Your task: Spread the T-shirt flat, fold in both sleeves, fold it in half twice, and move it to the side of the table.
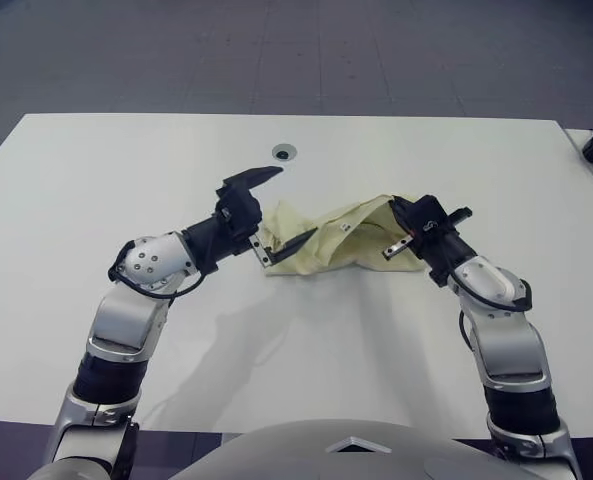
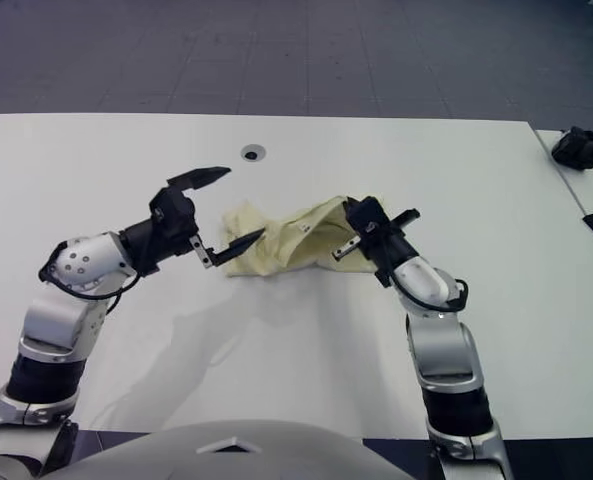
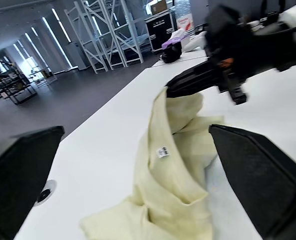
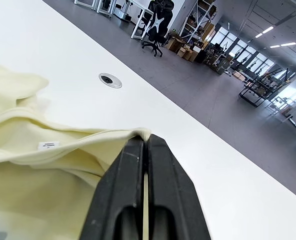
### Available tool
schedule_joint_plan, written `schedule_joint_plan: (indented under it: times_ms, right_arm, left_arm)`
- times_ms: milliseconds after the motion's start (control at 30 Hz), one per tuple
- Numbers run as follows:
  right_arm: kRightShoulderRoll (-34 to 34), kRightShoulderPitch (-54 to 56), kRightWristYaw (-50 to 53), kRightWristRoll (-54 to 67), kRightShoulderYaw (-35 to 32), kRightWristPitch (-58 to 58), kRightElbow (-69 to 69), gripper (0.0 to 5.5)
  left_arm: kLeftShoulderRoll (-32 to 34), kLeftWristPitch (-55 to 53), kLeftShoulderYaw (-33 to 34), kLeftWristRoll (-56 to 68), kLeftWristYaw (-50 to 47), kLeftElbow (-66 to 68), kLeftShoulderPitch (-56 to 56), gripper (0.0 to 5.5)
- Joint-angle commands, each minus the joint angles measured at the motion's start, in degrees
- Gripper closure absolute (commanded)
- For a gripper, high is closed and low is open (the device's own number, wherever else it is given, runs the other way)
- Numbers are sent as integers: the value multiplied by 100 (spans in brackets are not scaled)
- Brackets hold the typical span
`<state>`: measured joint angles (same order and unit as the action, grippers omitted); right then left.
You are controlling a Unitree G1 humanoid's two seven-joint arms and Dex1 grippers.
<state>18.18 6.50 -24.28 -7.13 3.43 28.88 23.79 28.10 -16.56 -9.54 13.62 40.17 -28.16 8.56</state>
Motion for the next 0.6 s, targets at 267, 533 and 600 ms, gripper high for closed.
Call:
schedule_joint_plan:
  times_ms: [267, 533, 600]
  right_arm:
    - [-435, 561, 298, 682, -161, 1338, 397, 548]
    - [-760, 717, 627, 1142, -275, 2341, 1082, 548]
    - [-745, 740, 671, 1230, -313, 2515, 1228, 548]
  left_arm:
    - [176, 537, -1532, -2273, -494, 110, -364, 10]
    - [-298, 345, -1925, -3312, -1107, 575, -335, 10]
    - [-362, 326, -1857, -3400, -1197, 667, -338, 10]
